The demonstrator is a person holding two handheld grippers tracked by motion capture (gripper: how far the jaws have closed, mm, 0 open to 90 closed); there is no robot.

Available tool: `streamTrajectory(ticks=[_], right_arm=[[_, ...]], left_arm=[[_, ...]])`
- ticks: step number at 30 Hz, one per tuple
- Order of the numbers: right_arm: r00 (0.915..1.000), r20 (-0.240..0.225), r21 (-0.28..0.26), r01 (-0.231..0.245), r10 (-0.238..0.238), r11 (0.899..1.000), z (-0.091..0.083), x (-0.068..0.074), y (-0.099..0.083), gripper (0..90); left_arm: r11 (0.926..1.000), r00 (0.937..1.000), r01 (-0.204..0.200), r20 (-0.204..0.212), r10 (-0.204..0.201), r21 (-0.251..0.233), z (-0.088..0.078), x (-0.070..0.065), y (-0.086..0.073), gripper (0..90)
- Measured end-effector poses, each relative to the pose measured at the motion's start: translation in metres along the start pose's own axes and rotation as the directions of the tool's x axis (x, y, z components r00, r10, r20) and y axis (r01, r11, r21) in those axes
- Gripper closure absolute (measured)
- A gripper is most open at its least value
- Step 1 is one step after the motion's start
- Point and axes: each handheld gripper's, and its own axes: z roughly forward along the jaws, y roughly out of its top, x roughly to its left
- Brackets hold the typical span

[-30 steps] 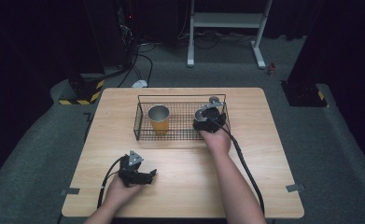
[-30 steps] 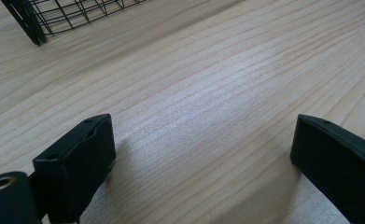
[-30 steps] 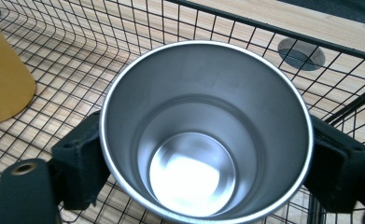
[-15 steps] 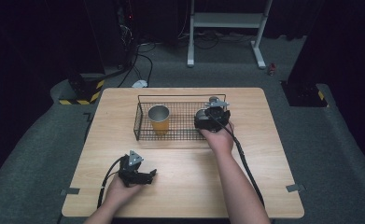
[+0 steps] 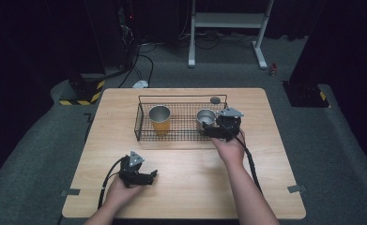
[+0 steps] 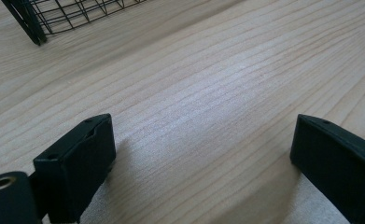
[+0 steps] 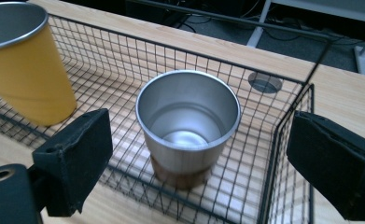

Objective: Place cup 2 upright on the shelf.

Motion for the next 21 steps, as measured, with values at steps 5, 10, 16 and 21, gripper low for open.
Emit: streamTrajectory(ticks=[5,10,16,21], right_arm=[[1.0000,-0.003,0.001,0.002,-0.002,1.000,-0.017,-0.002,-0.021,7.9],[1.0000,0.006,0.022,0.008,-0.008,1.000,-0.032,-0.004,-0.048,8.8],[0.9996,0.029,0.066,0.003,-0.004,0.998,-0.045,-0.012,-0.081,9.5],[0.9981,0.061,0.132,-0.013,0.005,0.991,-0.055,-0.020,-0.111,9.8]], left_arm=[[1.0000,1.0000,-0.002,-0.001,0.002,0.000,0.000,0.000,0.000,6.9],[1.0000,1.0000,-0.001,-0.001,0.001,0.000,0.000,0.000,0.000,6.9],[1.0000,1.0000,0.002,0.001,-0.002,0.000,0.000,0.000,0.000,6.9],[1.0000,1.0000,0.002,0.001,-0.002,0.000,0.000,0.000,0.000,6.9]])
